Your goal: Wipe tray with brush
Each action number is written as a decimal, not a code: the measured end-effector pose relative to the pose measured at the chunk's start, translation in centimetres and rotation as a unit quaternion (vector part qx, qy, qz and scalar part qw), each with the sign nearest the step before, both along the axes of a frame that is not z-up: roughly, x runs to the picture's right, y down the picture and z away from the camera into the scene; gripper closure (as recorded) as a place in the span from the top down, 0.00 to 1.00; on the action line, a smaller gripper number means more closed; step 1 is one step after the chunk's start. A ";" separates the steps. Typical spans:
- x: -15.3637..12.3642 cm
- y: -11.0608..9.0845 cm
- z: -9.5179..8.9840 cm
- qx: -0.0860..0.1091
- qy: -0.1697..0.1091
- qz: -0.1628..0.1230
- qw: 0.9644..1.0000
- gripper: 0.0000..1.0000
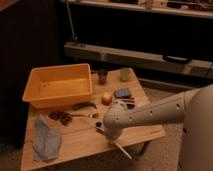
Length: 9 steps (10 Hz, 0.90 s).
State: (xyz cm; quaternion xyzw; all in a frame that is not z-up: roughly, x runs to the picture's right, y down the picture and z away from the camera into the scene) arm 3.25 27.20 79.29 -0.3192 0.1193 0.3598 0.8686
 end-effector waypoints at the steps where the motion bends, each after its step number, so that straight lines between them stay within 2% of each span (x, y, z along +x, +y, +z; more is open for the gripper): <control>1: -0.9 -0.4 0.0 0.002 0.010 -0.006 1.000 0.00; 3: -1.0 -1.5 -0.5 0.009 0.025 -0.006 1.000 0.00; 5: -1.2 -3.2 -2.0 0.019 0.031 -0.003 0.999 0.00; 9: -1.9 -9.0 -6.3 0.048 0.033 -0.011 0.998 0.00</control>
